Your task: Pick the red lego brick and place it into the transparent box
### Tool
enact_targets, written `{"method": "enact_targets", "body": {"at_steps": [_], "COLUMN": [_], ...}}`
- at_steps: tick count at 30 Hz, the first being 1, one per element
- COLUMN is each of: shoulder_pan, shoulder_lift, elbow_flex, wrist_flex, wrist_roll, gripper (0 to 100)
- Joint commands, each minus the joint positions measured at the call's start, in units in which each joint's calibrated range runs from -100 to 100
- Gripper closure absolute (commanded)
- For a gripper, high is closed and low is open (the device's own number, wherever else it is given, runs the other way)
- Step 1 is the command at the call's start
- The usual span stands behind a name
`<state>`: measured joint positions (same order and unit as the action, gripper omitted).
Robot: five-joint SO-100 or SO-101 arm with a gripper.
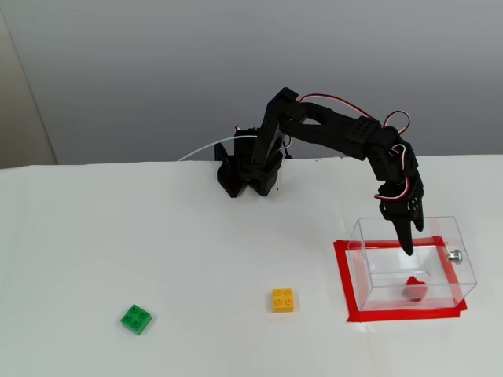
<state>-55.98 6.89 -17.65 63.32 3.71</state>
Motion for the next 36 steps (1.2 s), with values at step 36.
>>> {"method": "enact_targets", "body": {"at_steps": [36], "shoulder_pan": [28.1], "shoulder_lift": [-31.4], "elbow_flex": [-1.2], "wrist_flex": [1.3], "wrist_roll": [0.4], "gripper": [99]}}
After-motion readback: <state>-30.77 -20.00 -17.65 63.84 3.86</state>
